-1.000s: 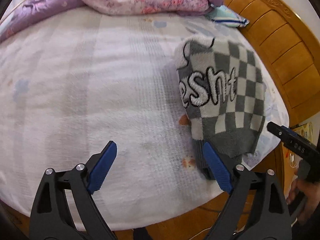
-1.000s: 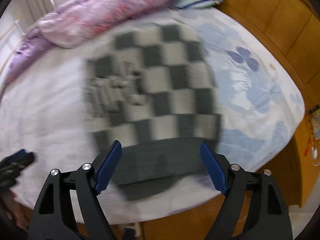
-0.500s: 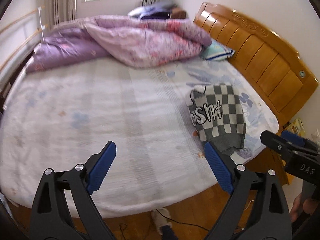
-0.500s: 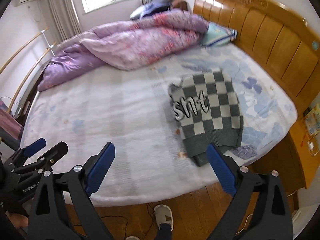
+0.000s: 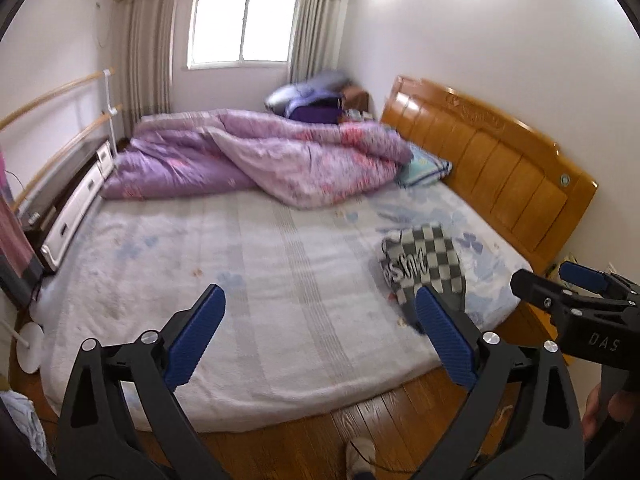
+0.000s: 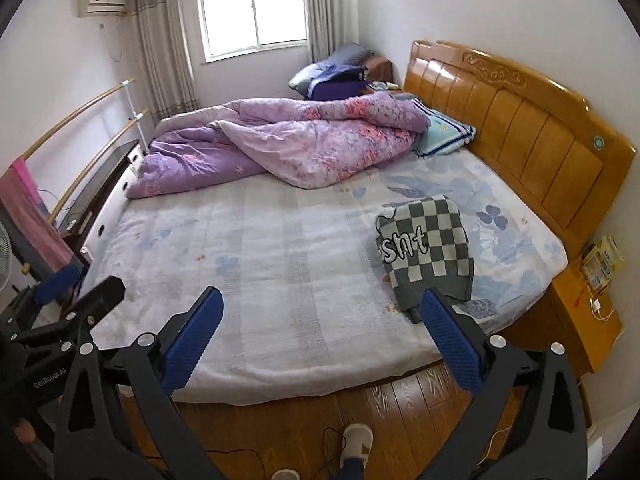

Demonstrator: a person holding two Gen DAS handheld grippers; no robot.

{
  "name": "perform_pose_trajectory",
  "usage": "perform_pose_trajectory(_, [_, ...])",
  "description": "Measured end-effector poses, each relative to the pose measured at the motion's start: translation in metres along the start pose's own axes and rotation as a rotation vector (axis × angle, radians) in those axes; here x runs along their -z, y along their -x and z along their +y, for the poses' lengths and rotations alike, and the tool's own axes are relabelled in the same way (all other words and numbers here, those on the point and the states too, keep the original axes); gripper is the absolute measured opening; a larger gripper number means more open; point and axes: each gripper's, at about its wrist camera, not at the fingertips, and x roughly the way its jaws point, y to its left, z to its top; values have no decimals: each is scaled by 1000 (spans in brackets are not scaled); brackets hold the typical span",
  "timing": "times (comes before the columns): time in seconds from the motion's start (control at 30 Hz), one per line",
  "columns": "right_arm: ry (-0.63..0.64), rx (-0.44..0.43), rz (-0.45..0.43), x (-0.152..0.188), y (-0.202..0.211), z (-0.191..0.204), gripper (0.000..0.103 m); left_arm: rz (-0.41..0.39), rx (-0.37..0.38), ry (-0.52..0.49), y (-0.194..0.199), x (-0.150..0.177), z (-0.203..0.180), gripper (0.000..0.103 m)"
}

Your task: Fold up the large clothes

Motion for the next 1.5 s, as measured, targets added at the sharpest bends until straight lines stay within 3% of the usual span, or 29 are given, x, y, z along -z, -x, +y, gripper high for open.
perform_pose_trajectory(0.33, [100,-57,-96,-2,71,5,95,-90,-63,2,88,-14,-22,97])
perform_pose_trajectory(0.5, [139,-104,-142,-2,100,-15,95,-144,-122,25,123,-13,-54,97])
perform_pose_trajectory(0.67, [169,-147,-167,4,131,-39,95,-146,-159,50,149,-8,-97,97])
perform_pose_trajectory(1.03, [190,-204,-242,11,182,-74,95,-208,-229,16,192,-3,-157,97])
perform_pose_trajectory(1.5, [187,-209,-313,12,198,-84,95,-255,-264,36,208,-2,-169,97])
